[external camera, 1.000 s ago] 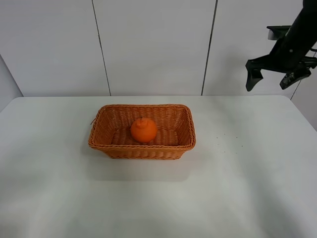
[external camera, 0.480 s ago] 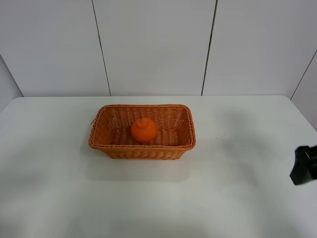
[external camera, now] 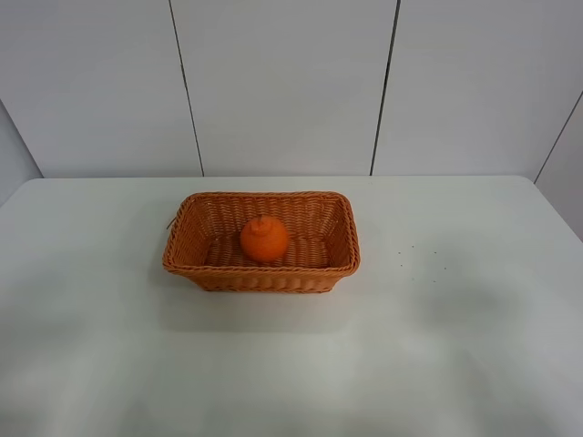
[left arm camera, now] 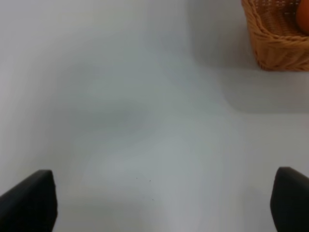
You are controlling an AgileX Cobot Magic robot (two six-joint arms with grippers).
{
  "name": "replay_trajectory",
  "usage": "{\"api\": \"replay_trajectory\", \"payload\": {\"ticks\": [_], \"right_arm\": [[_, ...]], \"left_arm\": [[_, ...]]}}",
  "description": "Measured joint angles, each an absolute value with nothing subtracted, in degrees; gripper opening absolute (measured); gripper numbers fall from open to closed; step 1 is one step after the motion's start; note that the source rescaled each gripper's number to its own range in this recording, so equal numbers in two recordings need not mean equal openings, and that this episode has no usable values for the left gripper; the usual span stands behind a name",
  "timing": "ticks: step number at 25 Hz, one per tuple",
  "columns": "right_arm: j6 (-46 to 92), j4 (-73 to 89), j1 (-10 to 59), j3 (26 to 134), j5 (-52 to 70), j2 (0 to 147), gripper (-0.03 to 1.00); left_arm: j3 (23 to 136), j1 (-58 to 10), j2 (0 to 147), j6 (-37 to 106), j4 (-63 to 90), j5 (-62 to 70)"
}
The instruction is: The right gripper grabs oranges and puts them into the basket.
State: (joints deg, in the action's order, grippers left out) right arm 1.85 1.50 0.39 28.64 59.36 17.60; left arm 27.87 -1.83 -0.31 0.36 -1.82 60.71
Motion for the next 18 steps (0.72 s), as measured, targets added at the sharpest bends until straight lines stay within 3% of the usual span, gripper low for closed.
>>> {"api": "replay_trajectory", "payload": {"ticks": [9,18], "right_arm": [[1.49,1.50,0.39,28.43,58.98,0.34,1.00],[1.25,1.50,0.39,28.43,58.90,-0.16,1.00]], "left_arm": [[27.87,-1.83,-0.31,0.36,-1.82,60.71],[27.87,-1.83,-0.31,0.36,-1.82,60.71]]}}
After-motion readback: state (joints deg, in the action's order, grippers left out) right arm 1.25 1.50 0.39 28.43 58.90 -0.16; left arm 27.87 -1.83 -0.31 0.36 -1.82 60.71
